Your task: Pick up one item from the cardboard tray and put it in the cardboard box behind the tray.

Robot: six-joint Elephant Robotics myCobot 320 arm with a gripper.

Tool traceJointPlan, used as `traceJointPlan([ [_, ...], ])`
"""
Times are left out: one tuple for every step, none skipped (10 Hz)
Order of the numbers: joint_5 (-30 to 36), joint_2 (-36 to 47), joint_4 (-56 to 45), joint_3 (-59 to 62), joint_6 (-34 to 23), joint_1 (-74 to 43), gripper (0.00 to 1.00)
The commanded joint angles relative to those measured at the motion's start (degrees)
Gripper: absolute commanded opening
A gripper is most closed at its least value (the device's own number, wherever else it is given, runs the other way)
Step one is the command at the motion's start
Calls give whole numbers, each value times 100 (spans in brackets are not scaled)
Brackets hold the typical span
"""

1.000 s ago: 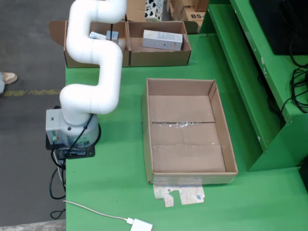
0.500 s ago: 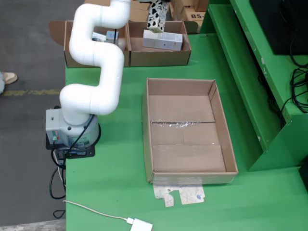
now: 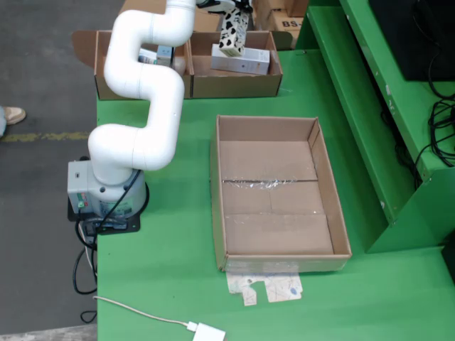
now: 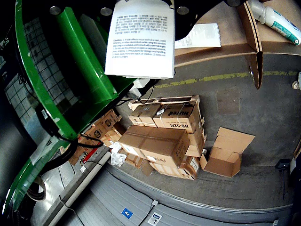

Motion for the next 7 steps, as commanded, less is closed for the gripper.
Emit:
traceJointPlan([
  [-57, 195, 78, 175, 2, 33, 0],
  [-58, 192, 78, 175, 1, 22, 0],
  [-60, 178, 77, 175, 1, 6, 0],
  [-58, 162, 77, 175, 1, -8, 0],
  [-59, 151, 77, 175, 1, -1, 0],
  [-57, 146, 78, 175, 1, -3, 0],
  [-60, 132, 77, 175, 1, -26, 0],
])
